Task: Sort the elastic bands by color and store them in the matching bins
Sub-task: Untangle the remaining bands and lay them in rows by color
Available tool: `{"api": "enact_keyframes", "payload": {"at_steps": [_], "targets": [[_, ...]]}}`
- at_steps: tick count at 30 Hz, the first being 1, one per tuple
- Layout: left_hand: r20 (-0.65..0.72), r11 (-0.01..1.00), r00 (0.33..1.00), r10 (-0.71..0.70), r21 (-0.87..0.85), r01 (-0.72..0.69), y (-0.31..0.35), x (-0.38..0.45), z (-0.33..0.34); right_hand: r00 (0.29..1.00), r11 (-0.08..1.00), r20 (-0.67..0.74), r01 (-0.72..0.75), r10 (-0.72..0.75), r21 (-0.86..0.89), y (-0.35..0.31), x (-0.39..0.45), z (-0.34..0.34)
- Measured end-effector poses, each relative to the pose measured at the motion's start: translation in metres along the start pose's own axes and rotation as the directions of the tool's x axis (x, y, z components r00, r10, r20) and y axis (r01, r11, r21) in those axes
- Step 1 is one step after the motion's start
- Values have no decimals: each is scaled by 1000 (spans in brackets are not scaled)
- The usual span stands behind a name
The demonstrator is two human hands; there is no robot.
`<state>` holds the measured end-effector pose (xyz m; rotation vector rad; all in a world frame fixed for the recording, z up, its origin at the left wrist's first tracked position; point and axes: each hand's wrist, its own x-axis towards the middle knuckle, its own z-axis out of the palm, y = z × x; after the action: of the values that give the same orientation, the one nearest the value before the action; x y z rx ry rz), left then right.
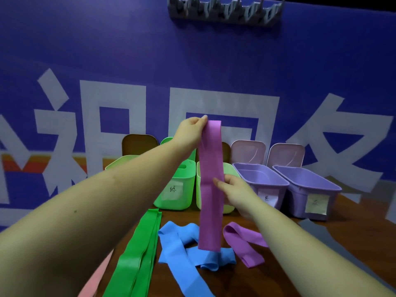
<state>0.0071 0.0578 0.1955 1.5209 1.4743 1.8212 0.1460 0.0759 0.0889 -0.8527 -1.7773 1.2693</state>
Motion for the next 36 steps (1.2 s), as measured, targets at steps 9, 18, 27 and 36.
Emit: {"api": "enact_keyframes", "payload": {"at_steps": [9, 18, 27, 36], "targets": [[40, 985, 993, -113, -128, 117, -27, -15, 9, 997, 929, -49, 34, -56, -367, 6, -31, -50], [170, 991, 977, -125, -27, 131, -50, -39, 76, 990, 967, 51, -114, 129, -227, 33, -93, -97], [300, 969, 923, -241, 29, 244, -82, -69, 171, 918, 858, -101, -394, 383, -329, 57, -142, -173], [359, 926, 864, -354, 4, 377, -99, -79, 234, 904, 841, -207, -424, 373, -336, 96, -144, -208]]}}
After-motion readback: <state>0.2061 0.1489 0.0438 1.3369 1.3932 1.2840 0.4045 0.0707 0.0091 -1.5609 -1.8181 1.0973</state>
